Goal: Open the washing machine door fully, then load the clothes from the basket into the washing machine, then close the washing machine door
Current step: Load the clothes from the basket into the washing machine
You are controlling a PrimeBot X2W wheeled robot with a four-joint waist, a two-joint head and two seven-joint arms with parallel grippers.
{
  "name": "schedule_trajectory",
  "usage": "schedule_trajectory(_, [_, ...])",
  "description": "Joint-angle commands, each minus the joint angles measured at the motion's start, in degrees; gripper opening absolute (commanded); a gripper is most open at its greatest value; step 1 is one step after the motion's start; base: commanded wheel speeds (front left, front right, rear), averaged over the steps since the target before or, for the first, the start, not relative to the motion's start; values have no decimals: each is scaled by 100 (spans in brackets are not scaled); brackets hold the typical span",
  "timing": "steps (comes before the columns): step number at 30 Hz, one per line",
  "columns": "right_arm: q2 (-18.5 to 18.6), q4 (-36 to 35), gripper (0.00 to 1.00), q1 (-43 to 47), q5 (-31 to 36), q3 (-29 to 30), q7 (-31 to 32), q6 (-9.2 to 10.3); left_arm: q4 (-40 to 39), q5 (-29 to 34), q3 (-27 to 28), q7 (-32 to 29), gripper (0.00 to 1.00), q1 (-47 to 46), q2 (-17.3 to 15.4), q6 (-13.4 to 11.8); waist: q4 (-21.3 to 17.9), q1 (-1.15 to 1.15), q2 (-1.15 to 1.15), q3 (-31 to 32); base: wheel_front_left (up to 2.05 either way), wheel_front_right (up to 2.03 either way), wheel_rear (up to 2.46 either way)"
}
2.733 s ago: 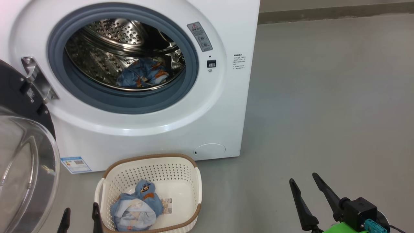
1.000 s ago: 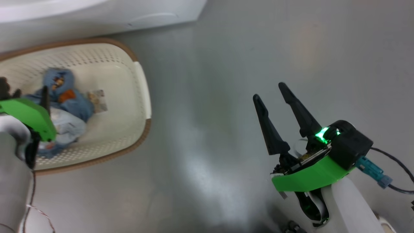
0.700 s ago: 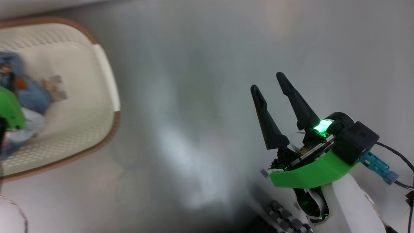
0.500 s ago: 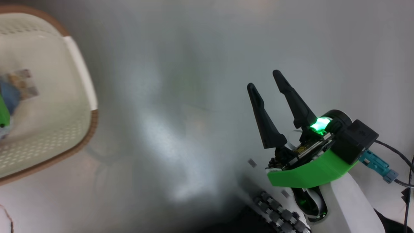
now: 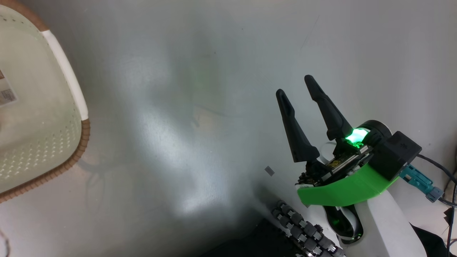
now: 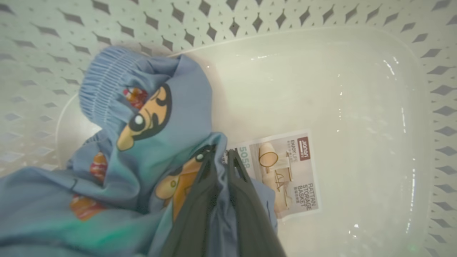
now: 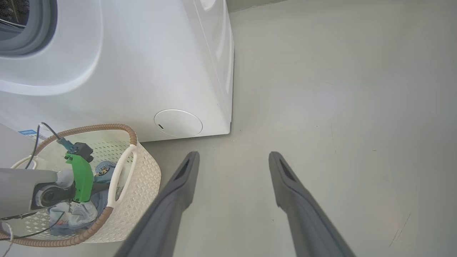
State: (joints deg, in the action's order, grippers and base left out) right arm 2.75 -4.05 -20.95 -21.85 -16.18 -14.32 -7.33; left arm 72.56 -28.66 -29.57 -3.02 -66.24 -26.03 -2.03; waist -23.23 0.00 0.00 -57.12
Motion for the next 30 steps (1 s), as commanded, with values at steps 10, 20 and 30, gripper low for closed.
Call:
schedule_trajectory(10, [12,-102,100,157,4,-101,-67,-16,-5,-21,97,295,0,-46,-217,-291,118,0,0,55,0,0,0])
schedule_trajectory(20, [12,44,100,213,448,234,-68,-16,-246,-425,396,1437,0,312,335,-323,798,0,0,728,0,0,0])
schedule_trajectory(30, [12,290,100,496,931,688,-68,-16,-1714,-550,1001,1798,0,1318,630,-504,1426,0,0,1724,0,0,0])
